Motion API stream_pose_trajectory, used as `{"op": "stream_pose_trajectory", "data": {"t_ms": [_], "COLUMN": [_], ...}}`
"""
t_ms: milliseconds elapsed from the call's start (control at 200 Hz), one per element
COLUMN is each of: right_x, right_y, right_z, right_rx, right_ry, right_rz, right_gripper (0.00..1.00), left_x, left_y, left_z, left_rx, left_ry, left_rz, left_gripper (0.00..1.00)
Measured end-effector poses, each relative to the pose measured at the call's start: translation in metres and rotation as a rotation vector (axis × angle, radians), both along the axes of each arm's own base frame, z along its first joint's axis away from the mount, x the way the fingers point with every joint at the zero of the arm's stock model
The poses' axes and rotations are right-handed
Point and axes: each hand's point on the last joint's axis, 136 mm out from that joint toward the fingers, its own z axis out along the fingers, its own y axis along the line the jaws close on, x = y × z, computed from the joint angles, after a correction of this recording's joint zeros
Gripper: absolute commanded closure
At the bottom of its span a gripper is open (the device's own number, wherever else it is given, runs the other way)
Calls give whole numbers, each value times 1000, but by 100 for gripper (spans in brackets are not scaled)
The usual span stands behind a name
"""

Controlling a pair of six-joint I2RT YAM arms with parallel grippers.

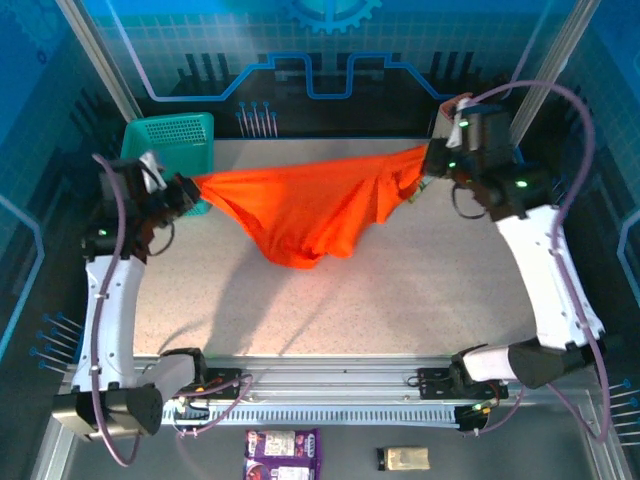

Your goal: Fold the inside-out t-shirt

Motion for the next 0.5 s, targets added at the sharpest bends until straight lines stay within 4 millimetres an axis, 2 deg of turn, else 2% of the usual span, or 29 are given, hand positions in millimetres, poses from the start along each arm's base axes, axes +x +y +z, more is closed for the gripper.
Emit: {"op": "stream_pose_trajectory", "data": {"t_ms": [45, 125, 200, 280, 390, 455, 500], "right_x": [-12, -35, -56, -76, -87, -84, -77], "right_y": [-12, -30, -39, -44, -48, -49, -50], "right_z": [25, 58, 76, 86, 87, 81, 69], "right_rx": [-1, -5, -2, 0, -1, -4, -10], "right_ry": [-54, -130, -176, -205, -206, -192, -163], "right_rz": [-14, -33, -32, -28, -29, -36, -43], "right_gripper": [100, 100, 100, 100, 100, 100, 100], "left_x": [2, 2, -1, -2, 9, 24, 35], "left_y": [9, 23, 27, 19, 0, -20, -39], "left_z": [25, 61, 86, 108, 119, 113, 99], "left_rx": [-21, -52, -88, -128, -157, -163, -169], "left_ry": [-48, -126, -181, -227, -238, -210, -167], "left_rz": [3, 7, -16, -80, -175, -254, -318], "left_gripper": [100, 100, 100, 100, 100, 100, 100]}}
